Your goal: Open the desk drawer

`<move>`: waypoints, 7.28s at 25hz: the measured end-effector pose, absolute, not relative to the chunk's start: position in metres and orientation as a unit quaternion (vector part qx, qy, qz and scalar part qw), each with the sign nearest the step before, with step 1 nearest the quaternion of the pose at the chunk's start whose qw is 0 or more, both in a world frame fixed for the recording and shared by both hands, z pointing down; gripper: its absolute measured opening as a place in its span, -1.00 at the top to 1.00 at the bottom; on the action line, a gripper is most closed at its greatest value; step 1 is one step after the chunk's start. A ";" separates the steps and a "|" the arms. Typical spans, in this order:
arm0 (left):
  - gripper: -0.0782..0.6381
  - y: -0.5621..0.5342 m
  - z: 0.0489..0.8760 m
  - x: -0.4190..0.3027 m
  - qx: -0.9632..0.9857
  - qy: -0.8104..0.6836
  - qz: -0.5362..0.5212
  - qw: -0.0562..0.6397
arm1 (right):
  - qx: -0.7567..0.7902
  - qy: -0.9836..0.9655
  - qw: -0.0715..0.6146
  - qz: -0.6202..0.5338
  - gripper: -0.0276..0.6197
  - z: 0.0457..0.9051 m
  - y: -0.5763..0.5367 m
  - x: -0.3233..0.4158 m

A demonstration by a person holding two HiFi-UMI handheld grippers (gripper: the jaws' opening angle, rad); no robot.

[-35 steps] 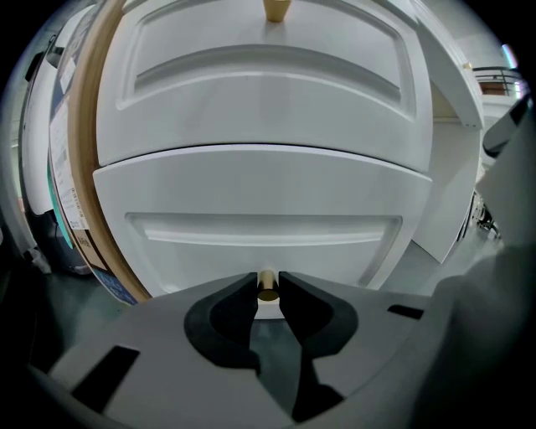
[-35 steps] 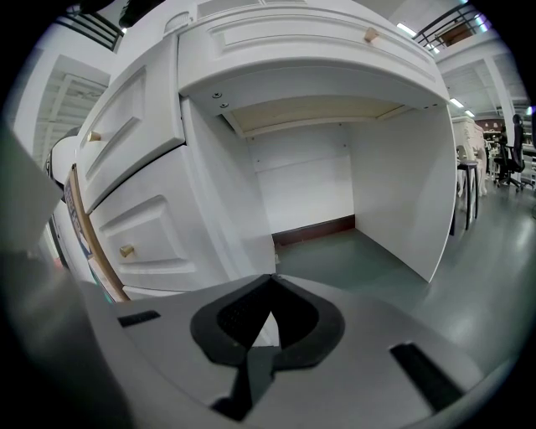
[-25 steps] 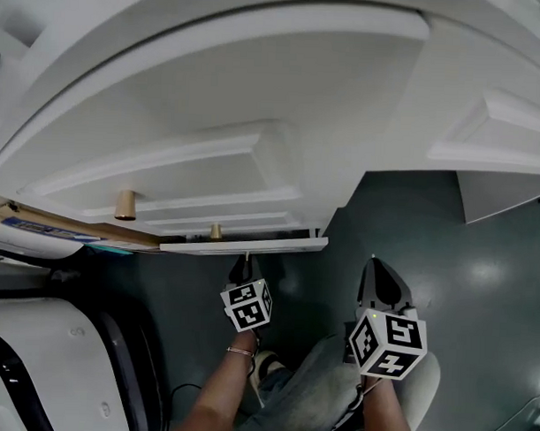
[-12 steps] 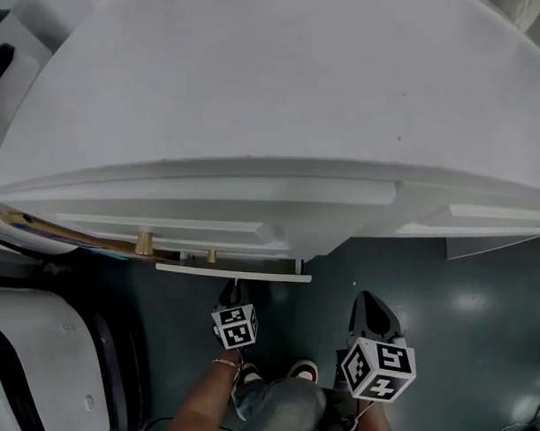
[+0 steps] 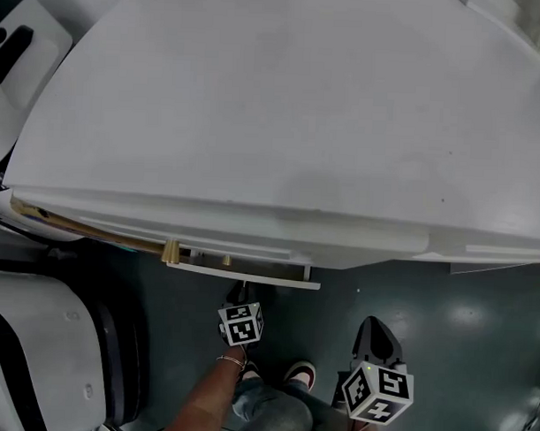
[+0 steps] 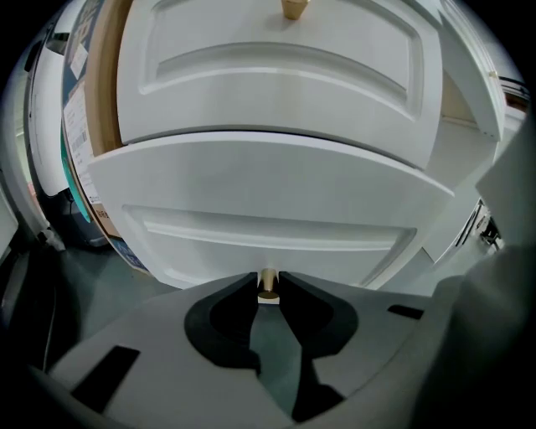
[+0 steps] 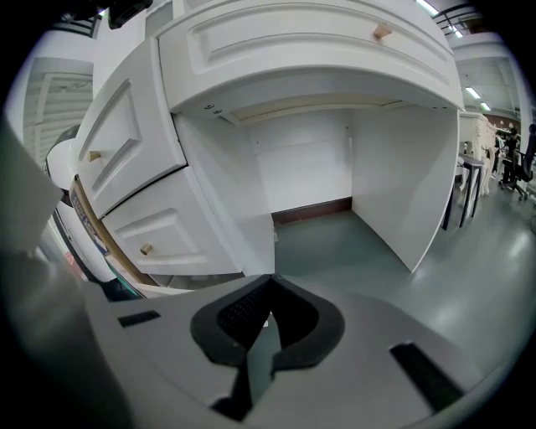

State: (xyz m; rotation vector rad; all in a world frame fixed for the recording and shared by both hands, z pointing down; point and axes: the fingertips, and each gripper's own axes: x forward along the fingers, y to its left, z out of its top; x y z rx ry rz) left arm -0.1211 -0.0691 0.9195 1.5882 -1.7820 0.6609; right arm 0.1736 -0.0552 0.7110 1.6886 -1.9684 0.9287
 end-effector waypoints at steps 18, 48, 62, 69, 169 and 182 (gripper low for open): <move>0.53 -0.025 0.922 -0.119 0.590 -0.671 0.258 0.367 | 0.612 -0.681 0.199 0.348 0.90 0.701 -0.031 0.182; 0.53 0.060 0.925 -0.112 0.584 -0.650 0.271 0.405 | 0.587 -0.683 0.236 0.364 0.90 0.700 -0.007 0.145; 0.52 0.075 0.929 -0.113 0.585 -0.617 0.304 0.429 | 0.573 -0.689 0.252 0.364 0.89 0.685 -0.009 0.124; 0.40 0.083 0.889 -0.122 0.581 -0.588 0.327 0.458 | 0.570 -0.688 0.259 0.367 0.89 0.642 -0.012 0.125; 0.53 -0.096 0.703 -0.113 0.664 -0.596 0.310 0.328 | 0.570 -0.678 0.248 0.393 0.89 0.546 -0.036 0.117; 0.53 -0.078 0.702 -0.111 0.660 -0.598 0.313 0.329 | 0.572 -0.677 0.244 0.393 0.89 0.547 -0.025 0.123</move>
